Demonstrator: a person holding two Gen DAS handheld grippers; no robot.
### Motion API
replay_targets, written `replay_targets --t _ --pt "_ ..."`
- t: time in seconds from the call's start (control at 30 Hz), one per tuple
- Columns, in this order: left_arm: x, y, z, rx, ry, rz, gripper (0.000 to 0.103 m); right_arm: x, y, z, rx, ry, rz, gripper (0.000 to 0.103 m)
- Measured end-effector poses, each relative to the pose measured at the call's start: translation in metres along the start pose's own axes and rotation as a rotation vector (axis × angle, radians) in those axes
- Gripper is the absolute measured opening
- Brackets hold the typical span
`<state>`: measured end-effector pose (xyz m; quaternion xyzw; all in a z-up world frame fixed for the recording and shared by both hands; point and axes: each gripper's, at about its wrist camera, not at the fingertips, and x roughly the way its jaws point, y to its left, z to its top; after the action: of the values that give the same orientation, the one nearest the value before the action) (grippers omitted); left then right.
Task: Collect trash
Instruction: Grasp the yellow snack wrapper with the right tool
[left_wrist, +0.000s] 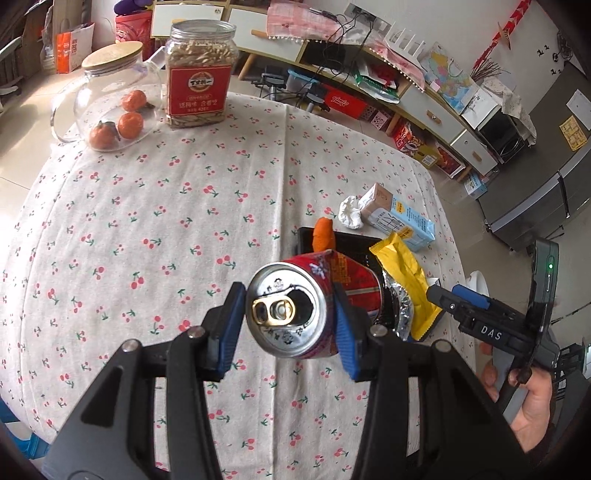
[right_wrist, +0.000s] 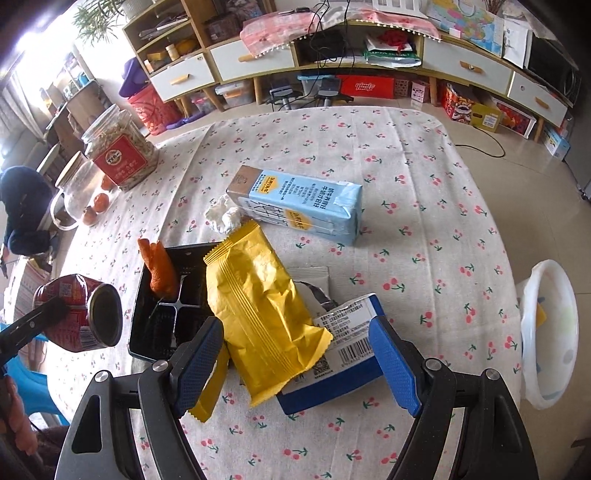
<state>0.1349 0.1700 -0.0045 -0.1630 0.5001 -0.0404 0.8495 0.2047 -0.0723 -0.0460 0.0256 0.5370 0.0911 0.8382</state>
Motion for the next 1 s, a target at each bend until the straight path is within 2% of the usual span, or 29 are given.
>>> replay_targets --t 0.4,0.47,0.63,1.0 --pt "-0.014 0.034 -0.011 -0.024 -0.001 0.025 0.047 0.028 0.037 0.005 -0.091 0.03 -0.044 0.079" --pt "-0.015 0.039 -0.011 -0.034 -0.002 0.025 0.047 0.032 0.042 0.005 -0.114 0.035 -0.06 0.068" --pt "-0.018 0.043 -0.011 -0.044 -0.006 0.03 0.047 0.028 0.041 0.005 -0.124 0.025 -0.072 0.054" --pt "-0.019 0.025 -0.009 -0.022 -0.019 0.006 0.047 -0.01 0.018 0.003 -0.073 -0.045 -0.025 0.052"
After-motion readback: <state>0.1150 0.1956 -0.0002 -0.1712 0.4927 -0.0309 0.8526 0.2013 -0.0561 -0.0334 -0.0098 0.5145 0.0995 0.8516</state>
